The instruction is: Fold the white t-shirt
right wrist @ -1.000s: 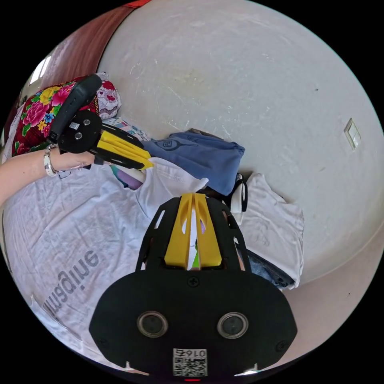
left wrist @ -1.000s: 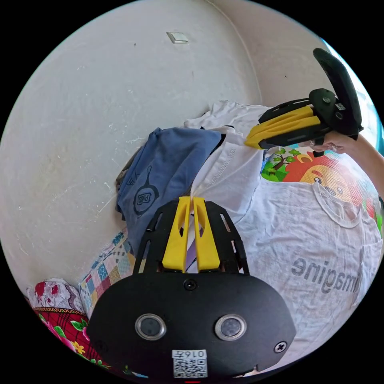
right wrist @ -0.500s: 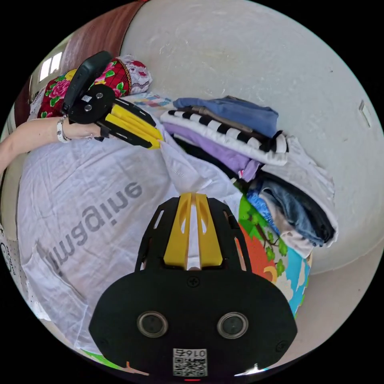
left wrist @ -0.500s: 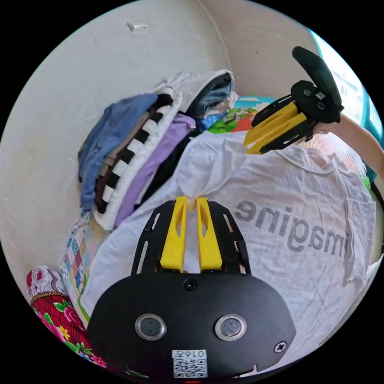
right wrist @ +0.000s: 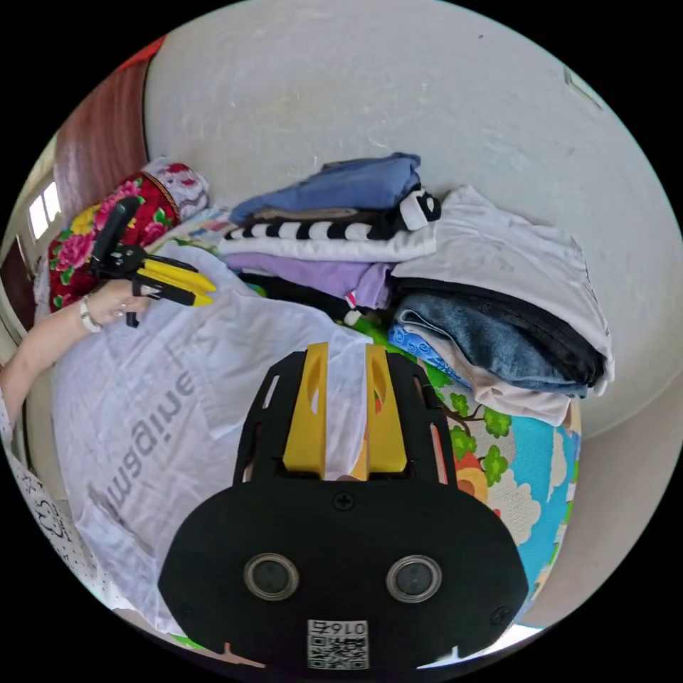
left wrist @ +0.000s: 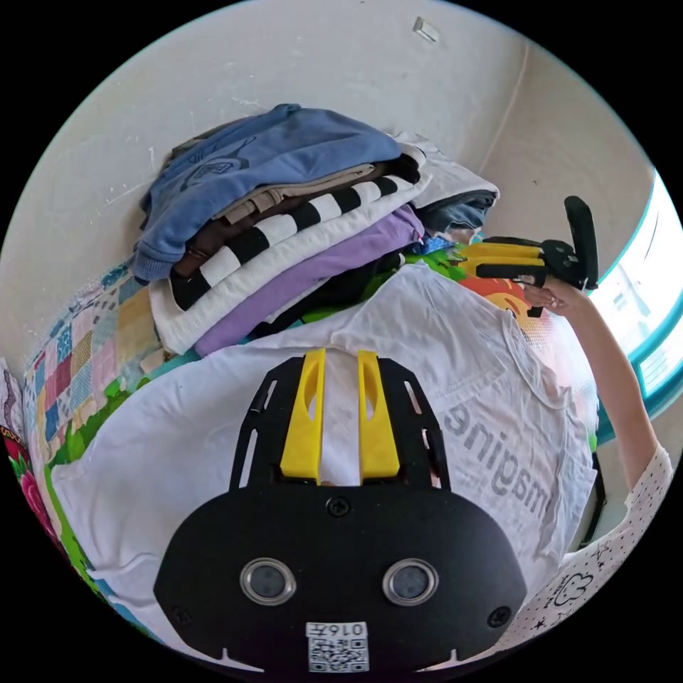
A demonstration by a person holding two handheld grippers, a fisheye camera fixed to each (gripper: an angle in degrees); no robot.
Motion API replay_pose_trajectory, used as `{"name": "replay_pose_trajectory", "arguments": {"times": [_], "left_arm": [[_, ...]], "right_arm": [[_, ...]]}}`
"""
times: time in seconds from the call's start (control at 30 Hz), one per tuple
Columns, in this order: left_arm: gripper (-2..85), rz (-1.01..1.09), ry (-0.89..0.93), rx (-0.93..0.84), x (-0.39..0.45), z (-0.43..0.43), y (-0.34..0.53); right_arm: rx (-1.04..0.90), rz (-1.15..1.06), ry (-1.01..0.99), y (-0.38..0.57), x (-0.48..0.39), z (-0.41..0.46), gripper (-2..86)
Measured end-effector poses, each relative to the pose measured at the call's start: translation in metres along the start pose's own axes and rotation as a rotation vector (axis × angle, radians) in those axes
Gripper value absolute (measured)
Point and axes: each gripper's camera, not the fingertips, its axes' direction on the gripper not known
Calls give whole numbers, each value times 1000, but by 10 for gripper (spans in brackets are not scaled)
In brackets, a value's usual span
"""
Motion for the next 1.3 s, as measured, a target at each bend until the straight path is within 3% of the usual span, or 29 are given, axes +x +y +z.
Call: {"name": "replay_pose_trajectory", "arguments": {"times": [0.2, 0.33, 0.57, 0.63, 0.73, 0.83, 0.97, 1.13, 1.3], "left_arm": [[4, 47, -67, -54, -16, 46, 5], [-7, 52, -58, 8, -29, 57, 12], [-4, 8, -45, -49, -60, 114, 37], [4, -15, -12, -31, -69, 112, 53], [51, -78, -115, 44, -86, 83, 91], [75, -66, -13, 80, -92, 46, 148], [81, 61, 94, -79, -56, 21, 276], [88, -4, -142, -41, -14, -11, 452], [91, -340, -281, 23, -4, -27, 617]], "right_arm": [[-74, -27, 0, -4, -4, 30, 83], [-104, -39, 42, 4, -6, 37, 45], [-127, -35, 108, 32, -10, 27, 27], [-128, -18, 129, 43, -9, 17, 39], [-87, 28, 152, 76, -1, -18, 71], [-47, 47, 65, 127, 8, -66, 86], [-67, 5, -1, 226, -11, -134, 88], [-96, 52, -95, 348, -58, -199, 84], [-12, 168, -65, 444, -111, -237, 86]]}}
